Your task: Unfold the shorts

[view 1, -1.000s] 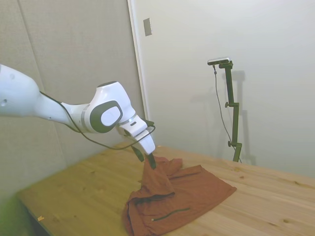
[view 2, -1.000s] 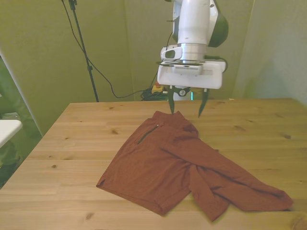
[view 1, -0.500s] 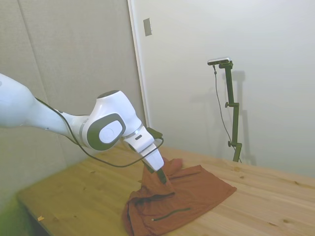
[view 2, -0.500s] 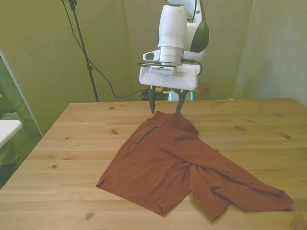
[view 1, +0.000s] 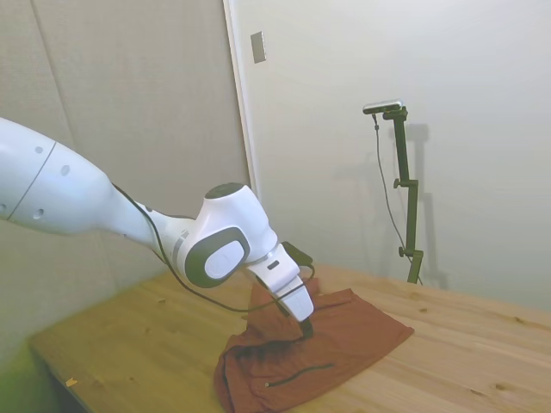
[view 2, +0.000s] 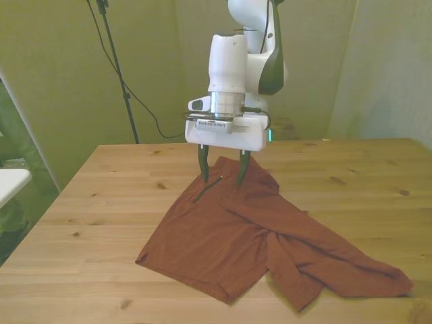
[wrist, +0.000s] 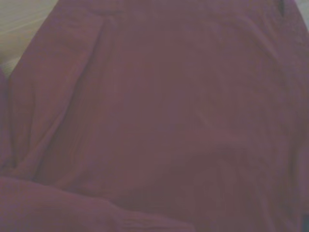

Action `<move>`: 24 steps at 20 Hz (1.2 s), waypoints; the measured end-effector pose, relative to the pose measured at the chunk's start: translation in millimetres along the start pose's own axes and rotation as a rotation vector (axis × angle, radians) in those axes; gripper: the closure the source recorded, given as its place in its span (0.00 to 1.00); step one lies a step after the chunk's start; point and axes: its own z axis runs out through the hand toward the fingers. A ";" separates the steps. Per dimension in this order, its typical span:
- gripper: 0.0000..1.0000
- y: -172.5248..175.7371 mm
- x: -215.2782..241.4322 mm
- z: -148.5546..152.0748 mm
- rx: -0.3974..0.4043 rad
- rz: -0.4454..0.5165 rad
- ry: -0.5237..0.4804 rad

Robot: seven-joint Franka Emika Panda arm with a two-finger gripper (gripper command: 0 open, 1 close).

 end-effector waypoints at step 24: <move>1.00 -15.5 -6.7 43.9 0.016 -0.043 -0.086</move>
